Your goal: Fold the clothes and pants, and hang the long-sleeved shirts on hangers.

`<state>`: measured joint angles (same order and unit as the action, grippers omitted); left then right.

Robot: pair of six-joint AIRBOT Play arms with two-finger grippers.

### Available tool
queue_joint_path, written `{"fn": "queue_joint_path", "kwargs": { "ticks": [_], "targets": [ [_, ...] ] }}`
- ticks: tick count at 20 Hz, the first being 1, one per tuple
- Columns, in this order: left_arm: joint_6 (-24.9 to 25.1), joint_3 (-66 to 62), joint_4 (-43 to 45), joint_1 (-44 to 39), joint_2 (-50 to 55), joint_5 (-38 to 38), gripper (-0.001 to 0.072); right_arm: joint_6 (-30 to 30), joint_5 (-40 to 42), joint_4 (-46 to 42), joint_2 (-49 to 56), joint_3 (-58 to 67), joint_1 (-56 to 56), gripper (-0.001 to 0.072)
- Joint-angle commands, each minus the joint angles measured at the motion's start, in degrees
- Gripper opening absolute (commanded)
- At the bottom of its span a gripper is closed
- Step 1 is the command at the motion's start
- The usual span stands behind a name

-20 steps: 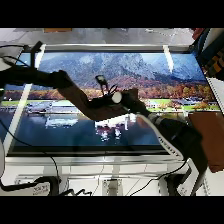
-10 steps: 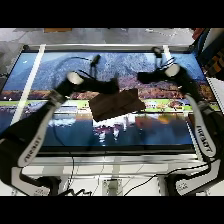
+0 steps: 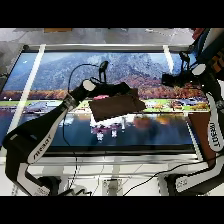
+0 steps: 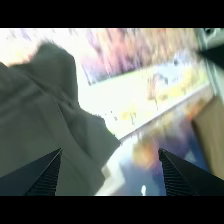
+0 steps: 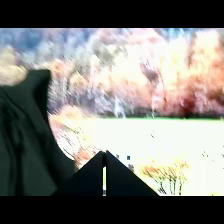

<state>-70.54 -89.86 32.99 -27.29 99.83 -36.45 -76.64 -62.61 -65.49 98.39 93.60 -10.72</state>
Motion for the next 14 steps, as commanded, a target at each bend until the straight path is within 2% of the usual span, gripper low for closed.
{"fn": "queue_joint_path", "kwargs": {
  "ticks": [1, 2, 3, 4, 5, 8, 12, 14],
  "targets": [
    [0.3, 0.0, -0.1, 4.0, -2.6, -2.5, 0.0714, 6.1, -10.9, 8.4, 7.2, 0.0, -3.3, 0.001],
    [0.3, 0.0, -0.1, 5.0, -3.3, -3.6, 0.0715, 9.4, -14.9, 15.4, 9.9, 0.0, -3.7, 0.0011],
    [0.3, 0.0, -0.1, 5.9, -3.7, -4.6, 0.0714, 11.5, -17.3, 21.7, 12.4, 0.0, -3.7, 0.0103],
    [0.3, 0.0, -0.1, 6.6, -3.9, -5.6, 0.0714, 12.2, -17.1, 26.4, 14.4, 0.0, -3.1, 0.0434],
    [0.3, 0.0, -0.1, 7.1, -4.0, -6.5, 0.0714, 12.2, -15.5, 28.5, 15.9, 0.0, -2.4, 0.0677],
    [0.3, 0.0, 0.0, 7.5, -3.9, -8.0, 0.0714, 12.0, -8.8, 28.1, 17.9, 0.0, 0.7, 0.0698],
    [0.3, 0.0, 0.0, 7.5, -3.9, -8.0, 0.0714, 10.5, -4.8, 27.7, 18.6, 0.0, 6.1, 0.0694],
    [4.0, 0.0, 0.1, 7.9, -3.9, -8.0, 0.0714, 10.3, -5.4, 27.6, 18.7, 0.0, 9.5, 0.0693]
  ]
}}
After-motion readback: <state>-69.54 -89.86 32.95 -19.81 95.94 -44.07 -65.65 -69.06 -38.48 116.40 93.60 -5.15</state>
